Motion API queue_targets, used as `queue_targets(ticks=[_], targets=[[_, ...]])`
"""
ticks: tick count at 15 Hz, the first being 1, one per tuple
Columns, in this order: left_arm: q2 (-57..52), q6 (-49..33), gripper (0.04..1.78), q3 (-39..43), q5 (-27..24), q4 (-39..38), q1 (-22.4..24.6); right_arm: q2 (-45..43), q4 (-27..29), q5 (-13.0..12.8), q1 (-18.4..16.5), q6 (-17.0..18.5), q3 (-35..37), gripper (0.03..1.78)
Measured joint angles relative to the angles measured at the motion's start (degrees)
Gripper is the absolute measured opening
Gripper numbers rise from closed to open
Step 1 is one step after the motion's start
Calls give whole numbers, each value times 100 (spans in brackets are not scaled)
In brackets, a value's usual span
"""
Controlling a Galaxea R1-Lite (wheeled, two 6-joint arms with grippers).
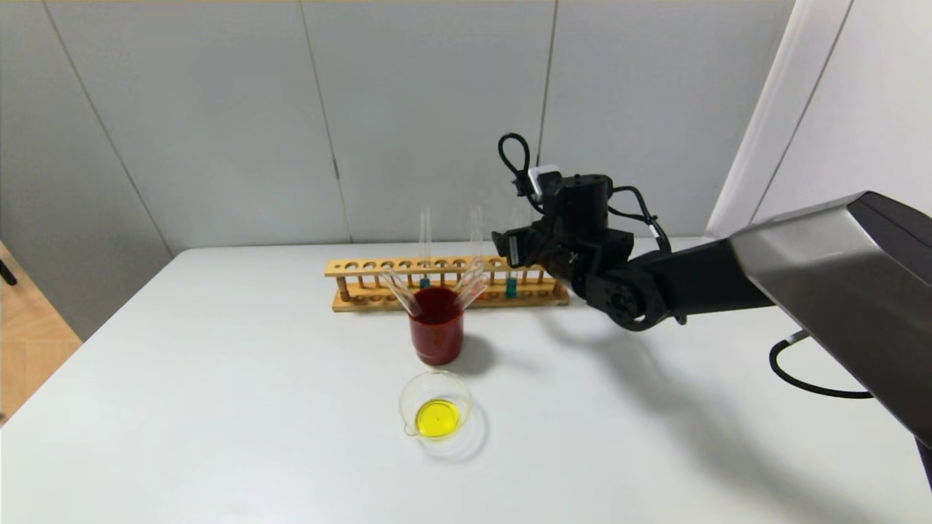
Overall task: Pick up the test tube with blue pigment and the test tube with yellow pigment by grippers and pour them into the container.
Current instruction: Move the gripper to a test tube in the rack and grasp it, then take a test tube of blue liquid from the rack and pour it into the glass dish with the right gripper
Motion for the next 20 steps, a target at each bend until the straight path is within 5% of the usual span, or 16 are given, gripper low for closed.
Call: queue_targets(ticks=[8,20], targets=[[0,2,171,0,-2,0,2,66,7,-4,13,2,-13,35],[0,5,171,0,0,0,0,-33,7,-66,35,-143,-4,27]])
